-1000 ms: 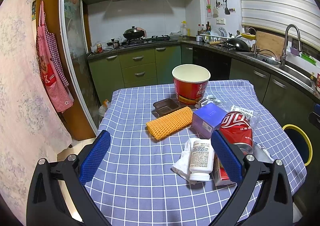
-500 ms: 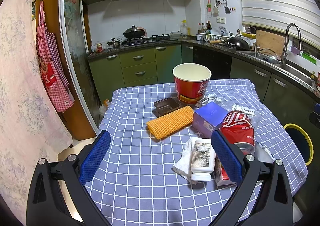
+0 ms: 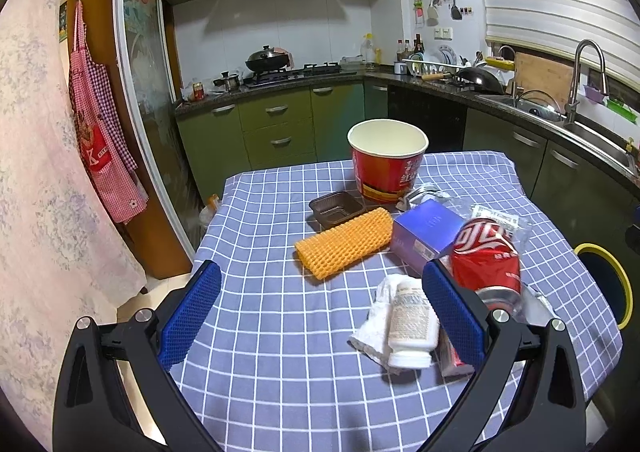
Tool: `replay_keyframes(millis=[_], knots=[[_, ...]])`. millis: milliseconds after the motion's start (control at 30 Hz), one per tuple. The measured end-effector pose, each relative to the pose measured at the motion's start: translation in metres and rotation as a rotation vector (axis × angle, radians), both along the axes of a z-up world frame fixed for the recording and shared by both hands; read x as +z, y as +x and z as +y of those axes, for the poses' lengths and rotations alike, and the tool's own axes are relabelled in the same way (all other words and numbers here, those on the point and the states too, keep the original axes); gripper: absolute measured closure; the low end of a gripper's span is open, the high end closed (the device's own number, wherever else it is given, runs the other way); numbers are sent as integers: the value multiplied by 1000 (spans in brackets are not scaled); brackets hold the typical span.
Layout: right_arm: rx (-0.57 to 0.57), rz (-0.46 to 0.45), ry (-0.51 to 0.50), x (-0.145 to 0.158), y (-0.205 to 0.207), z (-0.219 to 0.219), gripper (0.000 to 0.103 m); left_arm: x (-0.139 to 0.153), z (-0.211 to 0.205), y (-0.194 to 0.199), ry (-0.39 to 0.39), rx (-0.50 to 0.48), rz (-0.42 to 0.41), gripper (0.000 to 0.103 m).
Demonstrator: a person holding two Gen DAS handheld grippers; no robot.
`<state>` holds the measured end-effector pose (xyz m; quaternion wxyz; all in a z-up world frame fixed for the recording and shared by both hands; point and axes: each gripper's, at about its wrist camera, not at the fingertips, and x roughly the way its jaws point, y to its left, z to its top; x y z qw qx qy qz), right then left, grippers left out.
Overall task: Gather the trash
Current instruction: 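Grasp the red-and-white paper noodle cup with the right gripper and lift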
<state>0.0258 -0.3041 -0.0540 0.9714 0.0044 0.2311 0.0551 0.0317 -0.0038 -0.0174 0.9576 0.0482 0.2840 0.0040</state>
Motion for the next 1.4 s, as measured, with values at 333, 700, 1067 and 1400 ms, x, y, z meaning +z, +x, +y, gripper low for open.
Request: replay_keyframes(millis=[333,700,1067,1400], knots=[[115,79,-81,44,89,10,6,0,16,91,-8,34,-6,4],[211,410,-5,58,286,46,6,-36,28,181,-52,76,57,4],[118,690,3,3,412,83,28,-52,29,185,-74,45,78,4],[78,785,-79,-32,427,96,96,-48,28,178,-85,27,74,4]])
